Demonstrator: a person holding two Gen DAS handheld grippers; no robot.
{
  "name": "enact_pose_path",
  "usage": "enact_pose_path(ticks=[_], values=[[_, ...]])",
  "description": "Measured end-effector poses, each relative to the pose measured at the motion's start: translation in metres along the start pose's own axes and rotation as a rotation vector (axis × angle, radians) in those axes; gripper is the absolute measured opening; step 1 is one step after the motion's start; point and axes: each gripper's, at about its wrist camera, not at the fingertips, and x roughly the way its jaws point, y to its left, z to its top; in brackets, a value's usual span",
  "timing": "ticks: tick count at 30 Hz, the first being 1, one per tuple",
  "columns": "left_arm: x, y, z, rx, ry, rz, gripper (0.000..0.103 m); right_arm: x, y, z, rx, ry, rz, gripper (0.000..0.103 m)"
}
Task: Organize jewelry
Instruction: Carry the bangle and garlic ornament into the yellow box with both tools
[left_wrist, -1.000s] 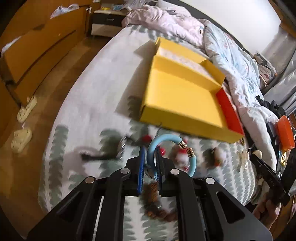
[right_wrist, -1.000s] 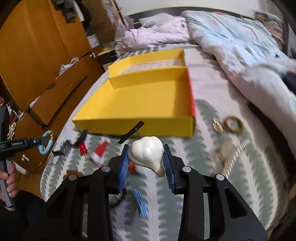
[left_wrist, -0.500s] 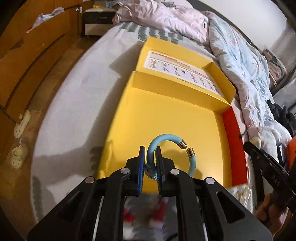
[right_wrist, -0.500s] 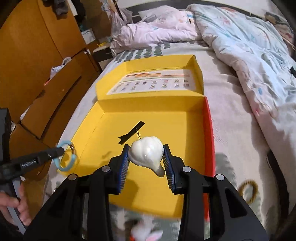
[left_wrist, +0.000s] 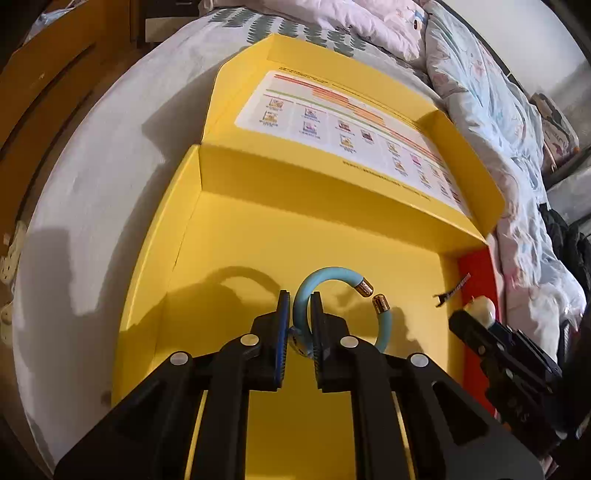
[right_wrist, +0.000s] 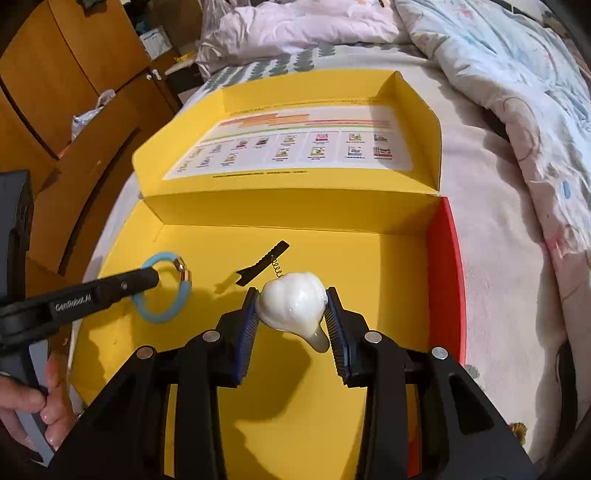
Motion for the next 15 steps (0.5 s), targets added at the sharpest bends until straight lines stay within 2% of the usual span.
enact_pose_path(ticks=[5, 10, 15], values=[[0.023, 0.003, 0.004, -0.013, 0.046, -0.005, 0.011, 0.018, -0.003, 0.003, 0.013, 0.042, -0.018, 0.037], [0.024, 0.000, 0.010, -0.009, 0.020, -0.017, 0.012, 0.026, -0.007, 0.009, 0.036, 0.047, -0.013, 0.037], [0.038, -0.004, 0.016, -0.024, 0.042, -0.046, 0.012, 0.032, -0.011, 0.015, 0.061, 0.044, -0.003, 0.037]])
